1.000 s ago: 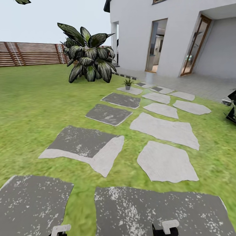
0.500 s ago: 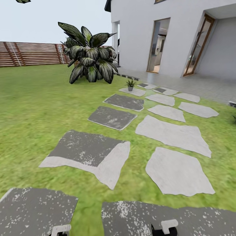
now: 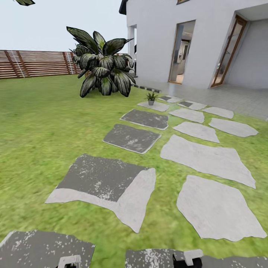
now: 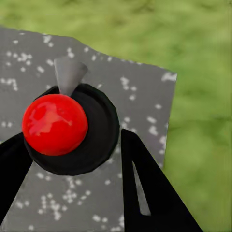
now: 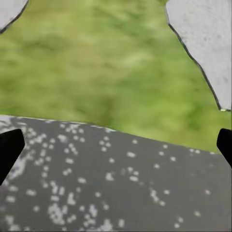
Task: Pick up the pesticide atomizer in the garden and spray insectifuge to fully cover both potted plants in the garden.
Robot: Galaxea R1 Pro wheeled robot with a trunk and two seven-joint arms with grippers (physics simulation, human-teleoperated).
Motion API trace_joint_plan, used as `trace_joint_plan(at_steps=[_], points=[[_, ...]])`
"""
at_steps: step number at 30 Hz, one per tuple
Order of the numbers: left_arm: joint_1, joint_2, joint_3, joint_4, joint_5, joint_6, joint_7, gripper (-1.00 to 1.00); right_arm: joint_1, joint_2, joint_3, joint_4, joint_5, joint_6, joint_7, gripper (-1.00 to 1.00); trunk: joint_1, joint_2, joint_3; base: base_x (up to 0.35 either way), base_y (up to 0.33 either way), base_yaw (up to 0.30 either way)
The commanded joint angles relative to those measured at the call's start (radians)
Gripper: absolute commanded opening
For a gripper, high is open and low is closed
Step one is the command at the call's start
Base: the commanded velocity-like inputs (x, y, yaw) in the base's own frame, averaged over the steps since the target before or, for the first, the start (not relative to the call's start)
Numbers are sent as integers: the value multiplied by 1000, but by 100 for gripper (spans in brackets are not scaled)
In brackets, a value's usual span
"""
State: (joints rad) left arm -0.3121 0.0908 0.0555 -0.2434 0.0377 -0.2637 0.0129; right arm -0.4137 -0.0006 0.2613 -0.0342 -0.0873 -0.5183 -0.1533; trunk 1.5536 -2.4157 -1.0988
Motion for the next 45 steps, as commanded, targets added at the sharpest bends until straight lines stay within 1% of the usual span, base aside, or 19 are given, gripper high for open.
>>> trace_joint_plan(at_steps=[1, 9, 45], points=[[-1, 0, 1, 1, 4, -3, -1, -100, 0, 0, 8, 0, -9, -3, -3, 100, 0, 0, -1, 302, 215, 0], [-1, 2, 3, 1, 6, -3, 0, -100, 0, -4, -6, 1, -8, -5, -3, 100, 0, 0, -1, 302, 214, 0], [0, 4, 3, 1, 3, -3, -1, -100, 0, 2, -4, 2, -6, -2, 1, 100, 0, 0, -1, 302, 214, 0]])
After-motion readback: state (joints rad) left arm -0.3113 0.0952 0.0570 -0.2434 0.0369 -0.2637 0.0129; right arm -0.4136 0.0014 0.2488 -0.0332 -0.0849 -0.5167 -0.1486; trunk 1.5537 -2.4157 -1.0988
